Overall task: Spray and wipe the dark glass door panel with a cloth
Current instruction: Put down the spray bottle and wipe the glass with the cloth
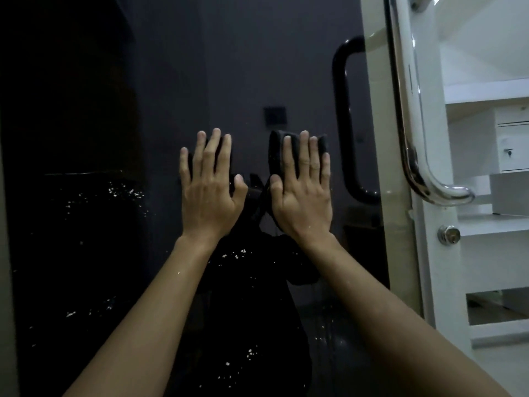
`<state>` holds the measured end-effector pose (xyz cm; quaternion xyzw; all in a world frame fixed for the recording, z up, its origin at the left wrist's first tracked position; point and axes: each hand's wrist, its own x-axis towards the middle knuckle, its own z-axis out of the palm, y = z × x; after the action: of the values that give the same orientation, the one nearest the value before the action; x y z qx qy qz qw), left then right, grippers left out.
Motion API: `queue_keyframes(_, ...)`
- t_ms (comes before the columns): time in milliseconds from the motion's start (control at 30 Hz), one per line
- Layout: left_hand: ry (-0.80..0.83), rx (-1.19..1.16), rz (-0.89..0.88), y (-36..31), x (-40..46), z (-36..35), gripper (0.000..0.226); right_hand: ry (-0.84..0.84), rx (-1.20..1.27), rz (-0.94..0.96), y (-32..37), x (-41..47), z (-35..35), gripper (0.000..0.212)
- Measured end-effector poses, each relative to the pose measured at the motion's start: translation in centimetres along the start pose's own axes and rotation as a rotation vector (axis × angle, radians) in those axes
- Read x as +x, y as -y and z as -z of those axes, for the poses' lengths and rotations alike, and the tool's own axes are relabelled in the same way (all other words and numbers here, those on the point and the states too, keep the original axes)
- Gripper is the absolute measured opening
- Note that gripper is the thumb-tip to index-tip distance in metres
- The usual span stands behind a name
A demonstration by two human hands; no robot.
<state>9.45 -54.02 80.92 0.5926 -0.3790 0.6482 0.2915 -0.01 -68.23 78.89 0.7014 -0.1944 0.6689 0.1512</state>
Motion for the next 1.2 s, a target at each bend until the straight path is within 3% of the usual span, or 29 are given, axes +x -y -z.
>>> queue_keyframes(400, -0.026, 0.096, 0.152, 6.4, -3.7, 2.6, 0.065, -0.01, 0.015, 0.016, 2.9, 0.2, -0.7, 0.068)
queue_keyframes(1200, -0.027, 0.147, 0.138, 7.4, -4.8, 1.4, 0.062, -0.051, 0.036, 0.033, 4.2, 0.2, -1.2, 0.067)
